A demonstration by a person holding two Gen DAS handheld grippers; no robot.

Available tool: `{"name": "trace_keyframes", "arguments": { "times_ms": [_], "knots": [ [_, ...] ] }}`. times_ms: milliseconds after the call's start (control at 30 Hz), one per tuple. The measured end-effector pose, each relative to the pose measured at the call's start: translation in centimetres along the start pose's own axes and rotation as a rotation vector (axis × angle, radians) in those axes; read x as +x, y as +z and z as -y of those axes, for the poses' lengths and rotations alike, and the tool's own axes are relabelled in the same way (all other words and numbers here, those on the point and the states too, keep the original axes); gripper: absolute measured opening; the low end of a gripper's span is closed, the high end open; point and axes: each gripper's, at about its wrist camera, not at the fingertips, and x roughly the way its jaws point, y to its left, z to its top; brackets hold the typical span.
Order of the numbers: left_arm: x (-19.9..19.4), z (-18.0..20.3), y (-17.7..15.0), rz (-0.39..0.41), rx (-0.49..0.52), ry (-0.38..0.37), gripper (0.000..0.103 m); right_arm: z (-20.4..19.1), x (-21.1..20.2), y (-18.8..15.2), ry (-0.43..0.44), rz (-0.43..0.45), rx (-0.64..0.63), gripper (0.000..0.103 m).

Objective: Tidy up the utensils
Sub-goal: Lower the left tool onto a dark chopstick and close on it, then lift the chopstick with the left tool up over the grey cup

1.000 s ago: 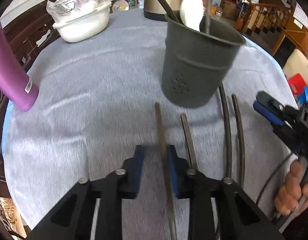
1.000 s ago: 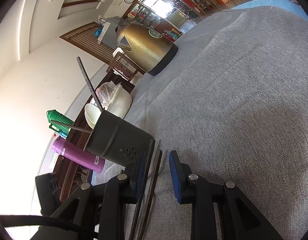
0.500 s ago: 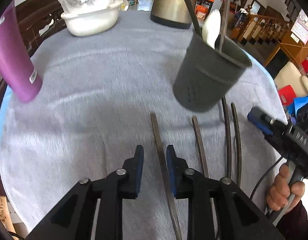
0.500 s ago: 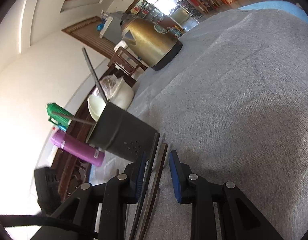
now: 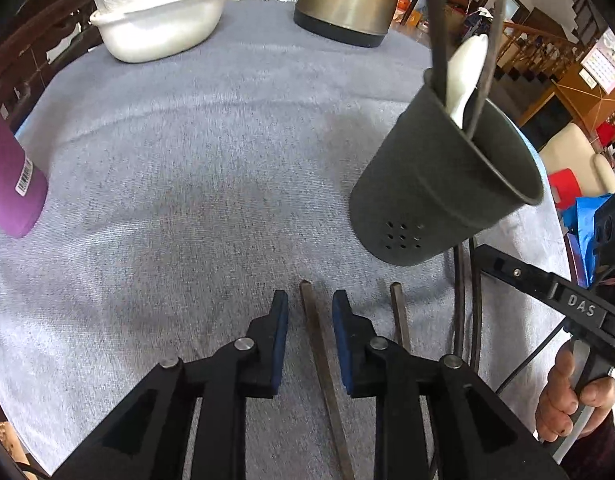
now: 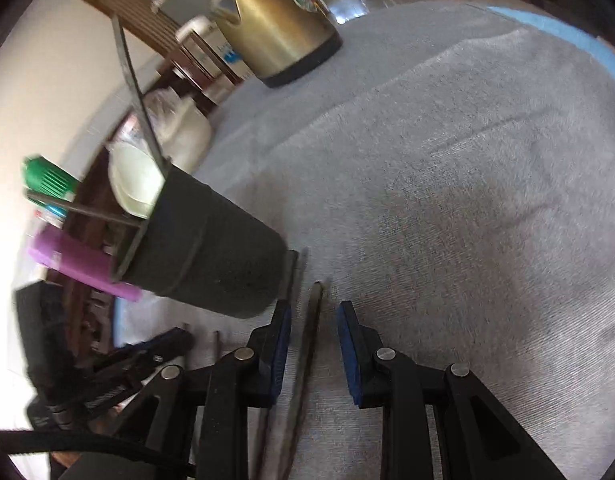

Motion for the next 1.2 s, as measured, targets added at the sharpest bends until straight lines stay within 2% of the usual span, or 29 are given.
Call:
{"name": "trace_keyframes", "arguments": {
  "times_ms": [100, 200, 267, 367, 433, 700, 867, 1033, 1200],
  "knots": [
    [0.4, -0.4, 0.6, -0.013, -0.002, -0.004, 0.011, -1.1, 0.7, 0.4, -0.079, -0.032, -0.026, 0.022],
    [1.1, -0.8, 1.4, -0.021, -0.007, -0.013, 0.009, -2.6, 1.2, 0.5, -0.182, -0.047, -0.104, 0.013],
    [1.2, -0.9, 1.4, -0.021, -0.003, -0.021, 0.009, -3.5, 1.5, 0.4, -0.221, -0.048, -0.145, 0.012],
    [1.0, -1.3, 1.2, -0.012, -0.021, -0.038, 0.007, -3.6, 1.0, 0.3, -0.216, -0.029, -0.148, 0.006],
    [0.3, -1.7, 0.8, 0.009, -0.027, -0.054, 0.007, -3.4, -0.1, 0.1, -0.222, -0.002, -0.151, 0.006],
    [-5.8, -2.3, 0.7, 0.160, -0.030, -0.085, 0.005, -3.8, -6.6, 0.3, -0.097, 0.174, -0.130, 0.006],
    [-12.2, -0.3, -0.2, 0.297, 0.026, -0.085, 0.005, -4.8, -11.6, -0.1, 0.010, 0.333, -0.124, 0.006],
    [-17.6, 1.9, -0.8, 0.434, 0.065, -0.083, 0.005, -6.8, -15.6, -1.0, 0.061, 0.469, -0.142, 0.006],
    [-20.4, 2.8, -1.5, 0.521, 0.072, -0.089, 0.005, -8.6, -18.4, -1.5, 0.093, 0.589, -0.166, 0.006]
  ]
}}
